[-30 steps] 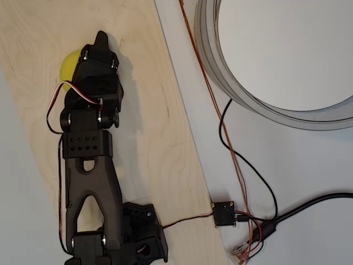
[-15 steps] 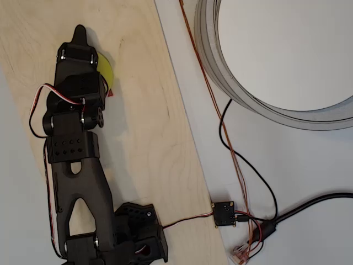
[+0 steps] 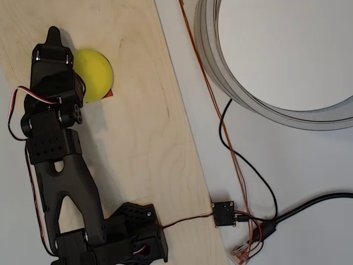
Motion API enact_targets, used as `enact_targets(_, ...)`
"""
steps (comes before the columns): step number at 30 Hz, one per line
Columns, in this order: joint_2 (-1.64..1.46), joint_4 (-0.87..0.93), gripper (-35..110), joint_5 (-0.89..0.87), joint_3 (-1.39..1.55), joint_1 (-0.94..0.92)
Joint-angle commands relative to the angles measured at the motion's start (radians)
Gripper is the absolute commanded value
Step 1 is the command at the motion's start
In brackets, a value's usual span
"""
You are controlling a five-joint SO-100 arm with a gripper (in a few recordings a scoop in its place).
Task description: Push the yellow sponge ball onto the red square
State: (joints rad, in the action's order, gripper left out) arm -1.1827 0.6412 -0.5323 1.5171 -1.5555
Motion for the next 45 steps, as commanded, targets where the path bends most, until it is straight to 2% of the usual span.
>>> enact_targets(1, 0.014, 0.029, 10, -0.043, -0.049, -0.003)
enact_targets(21, 0.072, 0.044, 10, -0.11, 0.012, -0.021)
enact_targets(33, -0.048, 0.044, 9, -0.097, 0.161, -0.049)
enact_targets(45, -0.011, 0.044, 9, -0.095, 0.069, -0.04)
